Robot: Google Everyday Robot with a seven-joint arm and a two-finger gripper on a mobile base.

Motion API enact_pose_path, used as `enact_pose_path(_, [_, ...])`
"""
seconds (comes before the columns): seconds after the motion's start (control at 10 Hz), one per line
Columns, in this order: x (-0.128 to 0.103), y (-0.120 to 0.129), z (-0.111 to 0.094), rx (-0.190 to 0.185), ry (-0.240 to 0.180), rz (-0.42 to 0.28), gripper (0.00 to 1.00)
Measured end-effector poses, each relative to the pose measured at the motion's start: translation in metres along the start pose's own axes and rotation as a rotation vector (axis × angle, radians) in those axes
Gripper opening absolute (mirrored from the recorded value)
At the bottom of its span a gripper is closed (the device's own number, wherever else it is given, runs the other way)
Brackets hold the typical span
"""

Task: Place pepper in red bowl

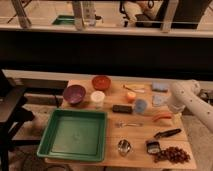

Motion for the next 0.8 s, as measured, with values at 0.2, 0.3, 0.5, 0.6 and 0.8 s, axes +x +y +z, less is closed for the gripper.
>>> enact_pose_path(0.2, [0.001, 0.0, 0.006, -0.014, 0.0, 0.006, 0.8])
enact_pose_path(0.3, [0.002, -0.001, 0.008, -0.019, -0.001, 0.012, 0.8])
enact_pose_path(0.5, [0.002, -0.004, 0.011, -0.029, -0.007, 0.016, 0.8])
enact_pose_path(0.6, [0.002, -0.003, 0.014, -0.037, -0.008, 0.017, 0.8])
enact_pose_path(0.8, [0.003, 0.0, 0.019, -0.049, -0.01, 0.018, 0.78])
